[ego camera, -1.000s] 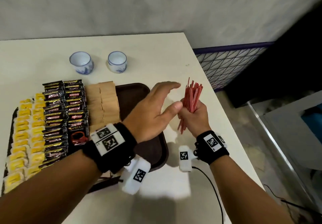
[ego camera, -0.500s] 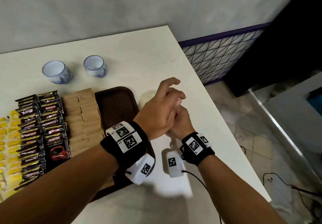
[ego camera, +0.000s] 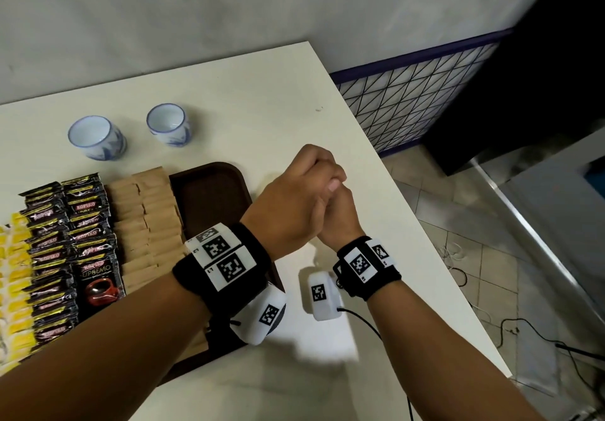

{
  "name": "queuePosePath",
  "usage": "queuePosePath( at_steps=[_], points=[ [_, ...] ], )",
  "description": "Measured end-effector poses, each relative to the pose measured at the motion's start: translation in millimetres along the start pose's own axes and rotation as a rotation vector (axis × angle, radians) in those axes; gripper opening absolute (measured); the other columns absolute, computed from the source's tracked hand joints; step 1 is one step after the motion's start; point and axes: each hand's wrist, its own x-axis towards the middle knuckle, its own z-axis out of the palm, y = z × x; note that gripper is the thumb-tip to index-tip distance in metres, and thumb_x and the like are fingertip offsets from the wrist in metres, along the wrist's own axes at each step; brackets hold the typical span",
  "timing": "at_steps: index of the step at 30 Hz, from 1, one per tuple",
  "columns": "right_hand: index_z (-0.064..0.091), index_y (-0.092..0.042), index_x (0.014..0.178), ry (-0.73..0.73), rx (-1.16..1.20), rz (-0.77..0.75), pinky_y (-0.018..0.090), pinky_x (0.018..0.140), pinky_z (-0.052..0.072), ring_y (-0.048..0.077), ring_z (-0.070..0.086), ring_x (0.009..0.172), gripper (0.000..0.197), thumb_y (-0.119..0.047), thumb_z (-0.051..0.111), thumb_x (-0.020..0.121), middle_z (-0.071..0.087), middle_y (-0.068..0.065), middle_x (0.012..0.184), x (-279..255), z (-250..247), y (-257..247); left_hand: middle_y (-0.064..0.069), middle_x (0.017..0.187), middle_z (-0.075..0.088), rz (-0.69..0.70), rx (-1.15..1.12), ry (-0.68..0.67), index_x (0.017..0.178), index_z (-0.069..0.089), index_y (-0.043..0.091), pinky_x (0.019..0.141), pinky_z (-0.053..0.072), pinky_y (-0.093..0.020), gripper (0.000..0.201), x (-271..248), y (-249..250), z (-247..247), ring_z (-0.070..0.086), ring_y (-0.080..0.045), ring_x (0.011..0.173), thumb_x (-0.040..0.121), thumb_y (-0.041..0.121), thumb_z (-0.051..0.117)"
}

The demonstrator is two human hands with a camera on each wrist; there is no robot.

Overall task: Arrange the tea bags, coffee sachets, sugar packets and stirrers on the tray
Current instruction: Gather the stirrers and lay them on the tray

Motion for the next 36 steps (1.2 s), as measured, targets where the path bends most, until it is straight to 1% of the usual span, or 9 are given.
queuePosePath(
  at_steps=[3,8,11,16,21,25,28,31,36],
  points=[
    [0.045,-0.024,0.064,-0.024,0.005,0.031,0.039,0.064,0.041,0.020,0.049,0.068,0.020,-0.043,0.053,0.063,0.048,-0.003,0.063,-5,4,5,-0.004,0.119,0.052,-0.019,0.034,-0.056,0.110,0.065,0.006,0.076,0.055,-0.040,0.031,0,-4,3,0.061,-0.018,0.091,0.101,0.019,0.038],
    [0.051,0.000,0.065,-0.001,-0.040,0.037,0.017,0.051,0.035,0.001,0.042,0.053,0.023,-0.004,0.065,0.083,0.048,0.000,0.059,2,4,24,-0.006,0.119,0.055,0.005,0.071,-0.076,0.109,0.065,0.004,0.077,0.048,-0.018,0.023,5,-10,9,0.059,-0.013,0.087,0.100,0.010,0.045],
    [0.057,0.011,0.079,-0.008,-0.067,0.077,0.024,0.055,0.040,0.007,0.048,0.062,0.019,-0.005,0.066,0.084,0.056,0.012,0.067,7,5,36,-0.007,0.118,0.058,0.010,0.124,-0.105,0.109,0.064,0.005,0.087,0.045,-0.021,0.030,6,-17,16,0.058,-0.017,0.099,0.100,0.018,0.038],
    [0.063,-0.004,0.089,-0.071,-0.121,0.064,0.037,0.066,0.052,0.015,0.060,0.075,0.010,-0.010,0.067,0.083,0.066,0.015,0.084,15,6,49,-0.007,0.110,0.058,-0.027,0.206,-0.171,0.108,0.063,0.007,0.088,0.045,-0.037,0.024,0,-24,27,0.053,-0.022,0.098,0.096,0.009,0.041],
    [0.054,-0.015,0.079,-0.113,-0.114,0.032,0.011,0.061,0.042,-0.013,0.053,0.068,0.019,0.003,0.059,0.086,0.052,-0.008,0.074,16,3,37,-0.010,0.104,0.059,0.109,0.394,-0.239,0.106,0.062,0.003,0.083,0.046,-0.040,0.022,2,-33,32,0.054,-0.027,0.094,0.091,0.001,0.045],
    [0.054,-0.017,0.078,-0.102,-0.105,-0.017,0.012,0.062,0.041,-0.008,0.052,0.069,0.027,0.008,0.060,0.087,0.051,-0.006,0.075,10,3,36,-0.007,0.111,0.057,0.064,0.386,-0.323,0.110,0.059,0.007,0.086,0.046,-0.042,0.029,3,-33,34,0.052,-0.026,0.100,0.093,0.014,0.038],
    [0.061,0.004,0.080,-0.075,-0.042,0.000,0.031,0.059,0.046,0.014,0.057,0.064,0.006,0.002,0.065,0.083,0.062,0.007,0.072,7,1,38,-0.006,0.118,0.062,0.063,0.330,-0.180,0.114,0.064,0.008,0.095,0.046,-0.042,0.035,12,-27,19,0.054,-0.026,0.113,0.098,0.027,0.039],
    [0.055,-0.010,0.063,-0.044,0.114,0.020,0.014,0.049,0.038,0.001,0.050,0.053,0.018,-0.006,0.065,0.078,0.056,-0.013,0.053,8,0,34,-0.006,0.123,0.062,0.077,0.244,-0.036,0.119,0.064,0.007,0.100,0.043,-0.035,0.037,21,-19,7,0.053,-0.023,0.118,0.102,0.030,0.041],
    [0.055,0.005,0.126,-0.129,-0.107,0.012,0.005,0.071,0.043,0.007,0.050,0.095,0.034,0.003,0.061,0.092,0.051,-0.013,0.096,10,-8,43,-0.007,0.113,0.063,0.096,0.226,-0.276,0.114,0.065,0.008,0.090,0.047,-0.040,0.037,12,-22,25,0.060,-0.025,0.103,0.102,0.027,0.036]
  ],
)
